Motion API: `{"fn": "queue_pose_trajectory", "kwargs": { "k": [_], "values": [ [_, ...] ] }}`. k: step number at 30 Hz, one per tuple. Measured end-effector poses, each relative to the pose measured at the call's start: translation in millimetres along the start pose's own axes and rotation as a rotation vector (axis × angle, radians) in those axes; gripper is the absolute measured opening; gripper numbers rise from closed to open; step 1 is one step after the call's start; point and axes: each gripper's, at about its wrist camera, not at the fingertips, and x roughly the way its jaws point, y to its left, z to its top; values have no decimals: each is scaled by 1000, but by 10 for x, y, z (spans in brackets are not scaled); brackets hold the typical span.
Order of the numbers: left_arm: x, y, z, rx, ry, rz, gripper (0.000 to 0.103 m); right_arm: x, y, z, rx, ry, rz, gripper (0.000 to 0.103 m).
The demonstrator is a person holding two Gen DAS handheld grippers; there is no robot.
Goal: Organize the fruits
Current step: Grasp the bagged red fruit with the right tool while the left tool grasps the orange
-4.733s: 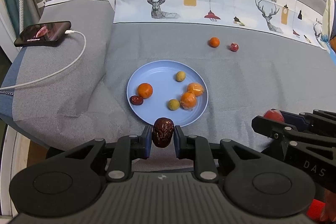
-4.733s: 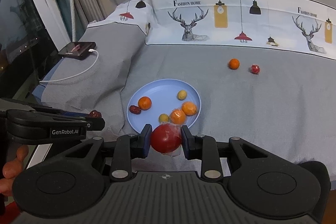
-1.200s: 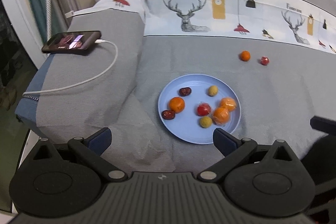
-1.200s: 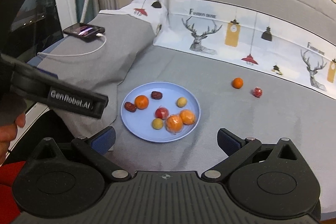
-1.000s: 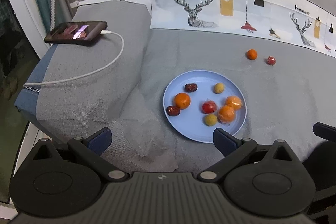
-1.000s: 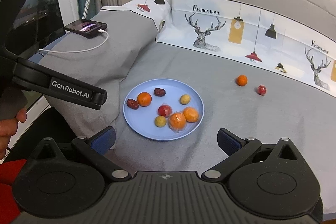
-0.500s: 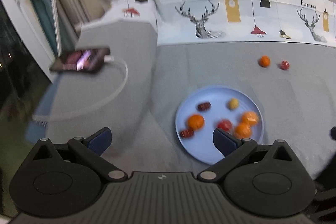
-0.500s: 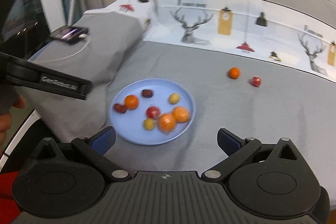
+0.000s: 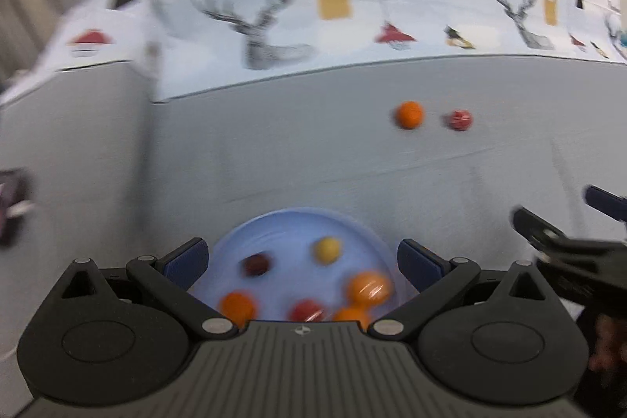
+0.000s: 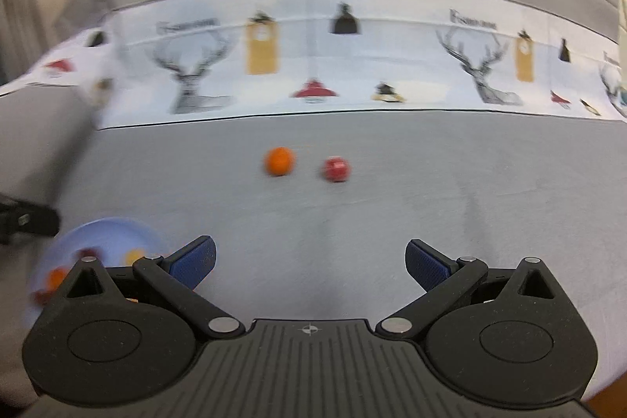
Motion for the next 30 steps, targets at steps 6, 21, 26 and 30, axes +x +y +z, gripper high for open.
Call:
{"fn": "queue_pose_trajectory", "kwargs": {
  "k": [6, 21, 26, 30],
  "values": [
    [866, -329, 570, 49, 64, -51, 102, 967, -249, 125, 10, 3, -67, 102],
    [2372, -952, 1323, 150, 54, -139, 102, 2141, -504, 288, -37, -52, -70, 102],
    [2220, -979, 1310, 171, 14, -191, 36, 2030, -392, 290, -99, -77, -5, 29],
    [2054, -971, 1278, 157, 19, -196, 35, 1991, -415, 343, -43, -45, -6, 29]
  ]
}}
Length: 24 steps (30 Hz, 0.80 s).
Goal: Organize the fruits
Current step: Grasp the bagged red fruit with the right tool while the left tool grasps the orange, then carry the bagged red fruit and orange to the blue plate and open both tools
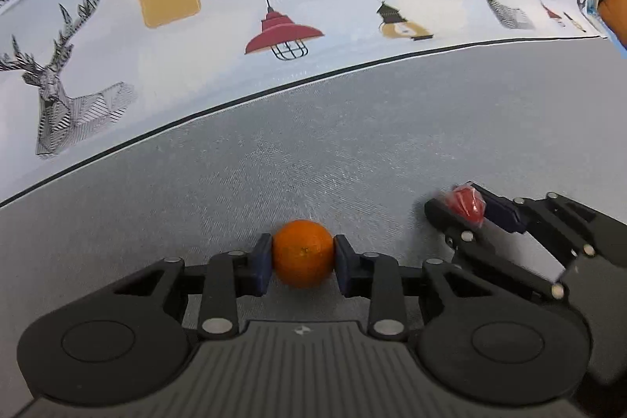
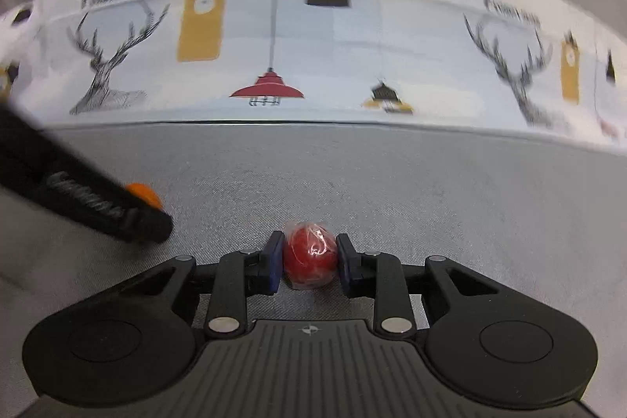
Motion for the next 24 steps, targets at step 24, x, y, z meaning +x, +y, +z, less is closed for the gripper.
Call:
{"fn": "queue_pose_trajectory", "kwargs": {
  "k": [24],
  "values": [
    [-2860, 116, -1753, -127, -38, 211, 36, -2764, 468, -217, 47, 57, 235, 29]
  ]
}}
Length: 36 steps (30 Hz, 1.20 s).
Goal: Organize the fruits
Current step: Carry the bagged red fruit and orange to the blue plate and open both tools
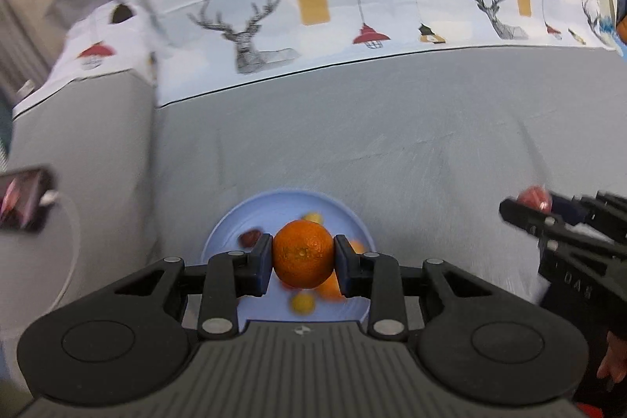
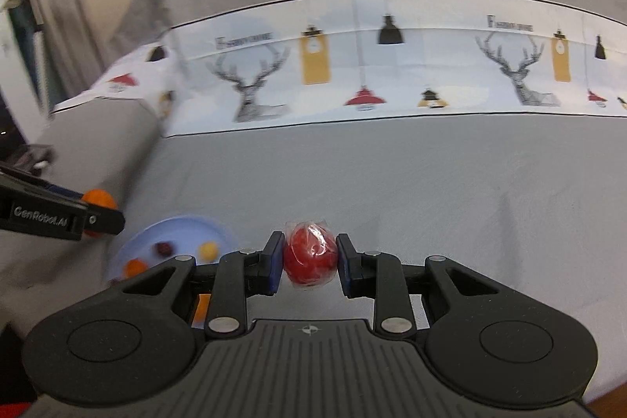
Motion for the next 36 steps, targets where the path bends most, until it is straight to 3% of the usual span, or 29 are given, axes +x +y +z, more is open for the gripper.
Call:
{"fn": "queue_pose_trajectory", "kwargs": {
  "k": [8, 16, 36],
  "values": [
    [-477, 326, -618, -100, -2, 13, 36, -484, 616, -302, -94, 56, 126, 29],
    [-671, 457, -1000, -151, -4, 16, 36, -718, 946, -502, -186, 70, 159, 29],
    [-759, 458, -1133, -173, -21, -7, 36, -821, 1039, -536, -223, 61, 151, 29]
  ]
}}
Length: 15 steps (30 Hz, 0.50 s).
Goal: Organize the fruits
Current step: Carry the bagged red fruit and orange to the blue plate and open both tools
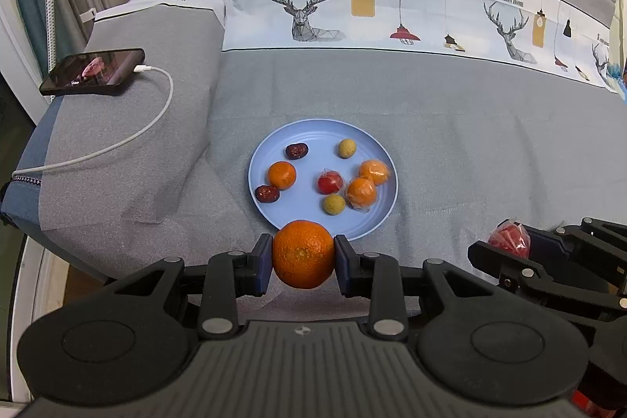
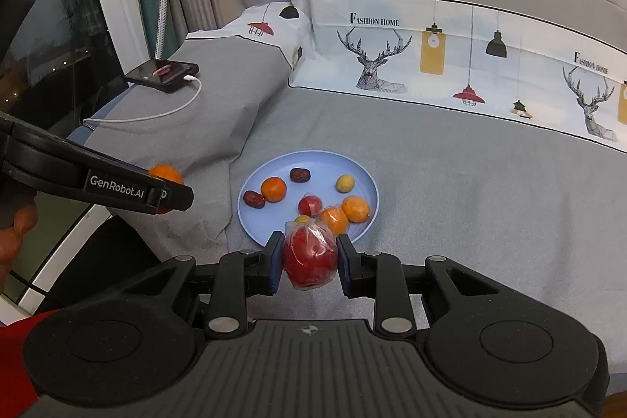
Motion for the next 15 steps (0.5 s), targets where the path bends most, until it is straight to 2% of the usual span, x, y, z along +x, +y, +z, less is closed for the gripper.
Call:
{"fn": "queue_pose_trajectory", "kwargs": {
  "k": [15],
  "values": [
    [188, 92, 29, -20, 36, -1, 36, 148, -11, 7, 3, 47, -5, 30]
  ]
}}
